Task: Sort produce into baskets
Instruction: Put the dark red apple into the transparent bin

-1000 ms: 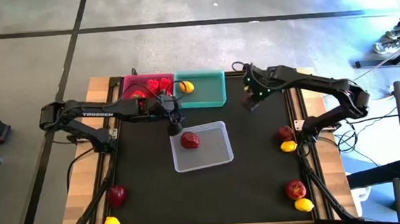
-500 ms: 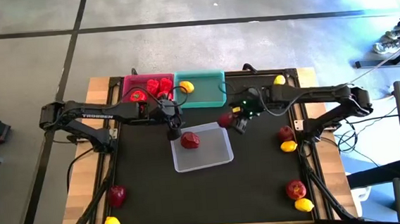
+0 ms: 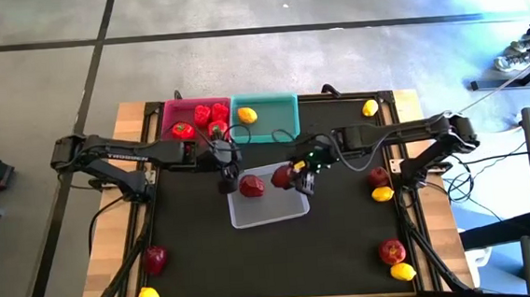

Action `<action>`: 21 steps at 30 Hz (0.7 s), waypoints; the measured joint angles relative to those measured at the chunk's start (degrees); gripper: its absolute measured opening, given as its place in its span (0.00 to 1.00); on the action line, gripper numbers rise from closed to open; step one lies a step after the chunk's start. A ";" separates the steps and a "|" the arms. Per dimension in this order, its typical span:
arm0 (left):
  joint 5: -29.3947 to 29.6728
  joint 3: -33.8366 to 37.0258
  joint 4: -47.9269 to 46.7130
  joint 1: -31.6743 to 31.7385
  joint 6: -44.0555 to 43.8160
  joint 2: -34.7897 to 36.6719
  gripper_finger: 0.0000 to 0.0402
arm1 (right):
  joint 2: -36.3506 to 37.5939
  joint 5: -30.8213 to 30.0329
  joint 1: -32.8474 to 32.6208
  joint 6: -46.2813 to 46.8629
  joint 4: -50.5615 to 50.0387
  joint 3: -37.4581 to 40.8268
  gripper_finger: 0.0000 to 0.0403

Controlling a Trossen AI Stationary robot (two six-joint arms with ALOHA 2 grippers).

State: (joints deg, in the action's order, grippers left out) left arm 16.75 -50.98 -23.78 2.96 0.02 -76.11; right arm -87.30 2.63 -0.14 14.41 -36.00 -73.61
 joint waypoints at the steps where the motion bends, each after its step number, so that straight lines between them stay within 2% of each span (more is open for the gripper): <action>1: 0.00 0.00 0.23 -0.53 0.02 0.34 0.79 | -0.73 0.00 -0.46 -0.41 -0.07 -0.51 0.40; 6: -0.09 2.69 1.75 -2.14 -0.88 4.07 0.79 | -3.84 0.00 -2.28 -1.43 -0.13 -3.30 0.40; 16: -0.17 13.10 8.24 -4.71 -6.59 17.93 0.79 | -7.97 0.00 -2.65 -2.31 -0.90 -7.27 0.40; 21: -0.16 16.30 9.97 -5.36 -8.65 21.96 0.79 | -9.99 1.03 -2.65 -2.22 -1.50 -8.79 0.40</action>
State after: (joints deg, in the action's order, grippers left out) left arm 16.59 -34.68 -13.81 -2.39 -8.63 -54.15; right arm -97.29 3.66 -2.79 12.19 -37.51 -82.40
